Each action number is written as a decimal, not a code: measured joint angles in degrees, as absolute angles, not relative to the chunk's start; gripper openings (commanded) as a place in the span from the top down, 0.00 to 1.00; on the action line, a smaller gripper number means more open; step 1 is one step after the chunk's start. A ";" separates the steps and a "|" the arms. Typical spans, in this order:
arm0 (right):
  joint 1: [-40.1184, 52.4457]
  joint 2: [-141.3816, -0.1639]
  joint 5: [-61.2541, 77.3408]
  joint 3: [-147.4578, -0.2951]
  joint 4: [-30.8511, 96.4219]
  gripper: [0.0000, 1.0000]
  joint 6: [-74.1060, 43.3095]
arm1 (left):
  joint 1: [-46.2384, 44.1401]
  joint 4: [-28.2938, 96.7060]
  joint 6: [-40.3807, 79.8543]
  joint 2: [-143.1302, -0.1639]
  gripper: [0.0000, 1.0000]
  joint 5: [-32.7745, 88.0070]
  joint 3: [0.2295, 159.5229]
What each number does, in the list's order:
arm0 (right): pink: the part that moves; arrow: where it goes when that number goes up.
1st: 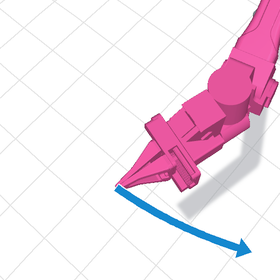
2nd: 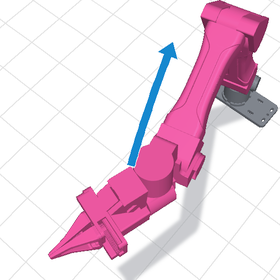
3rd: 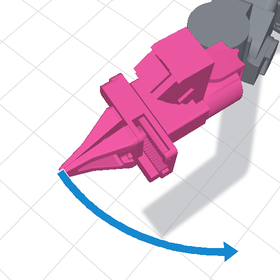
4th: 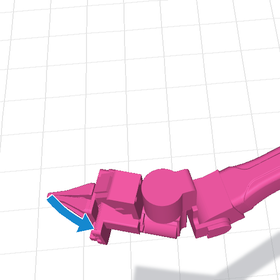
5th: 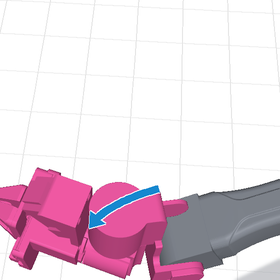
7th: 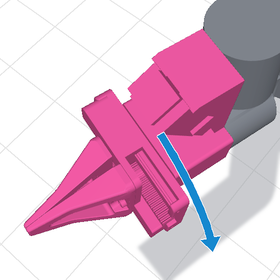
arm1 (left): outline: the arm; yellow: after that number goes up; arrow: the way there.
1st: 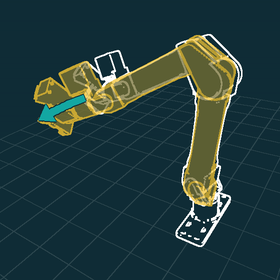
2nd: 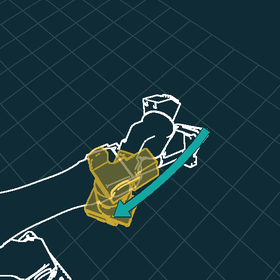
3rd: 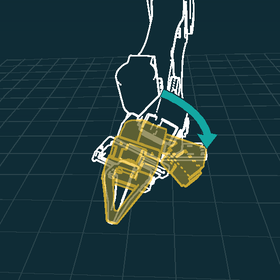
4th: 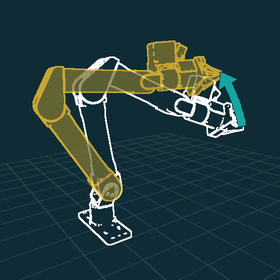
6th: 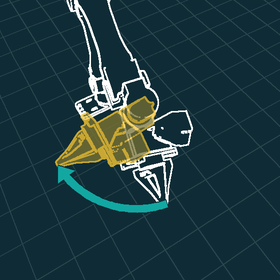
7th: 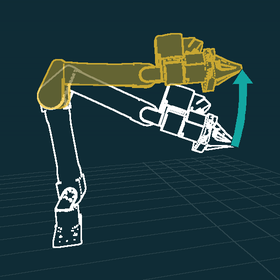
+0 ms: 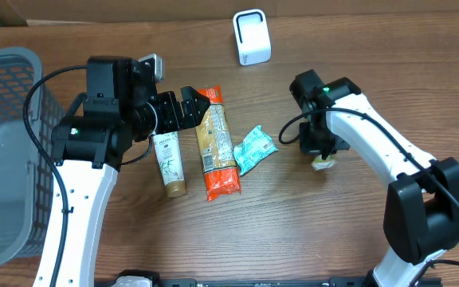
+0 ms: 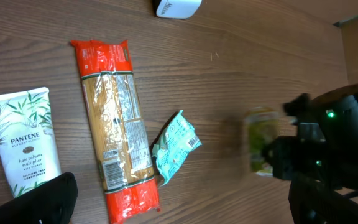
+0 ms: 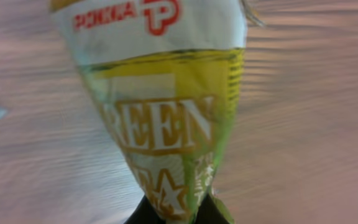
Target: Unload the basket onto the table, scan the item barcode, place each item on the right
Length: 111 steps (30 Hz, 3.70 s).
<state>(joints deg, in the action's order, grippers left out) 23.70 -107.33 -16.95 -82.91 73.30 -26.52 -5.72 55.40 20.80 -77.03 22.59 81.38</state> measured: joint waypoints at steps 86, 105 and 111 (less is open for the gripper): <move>13.61 -101.91 1.93 -70.00 61.17 0.27 -16.45 | -5.72 55.37 20.80 -77.06 0.00 22.79 81.43; 10.87 -101.91 -4.82 -68.01 59.75 0.28 -15.84 | -5.72 55.37 20.78 -77.06 0.00 22.79 81.43; 10.87 -101.91 -3.20 -67.70 51.68 0.28 -11.00 | -5.72 55.37 20.80 -77.06 0.00 22.79 81.43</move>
<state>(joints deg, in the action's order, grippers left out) 10.87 -101.91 -3.20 -67.70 51.68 -11.00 -5.72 55.37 20.80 -77.06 22.79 81.43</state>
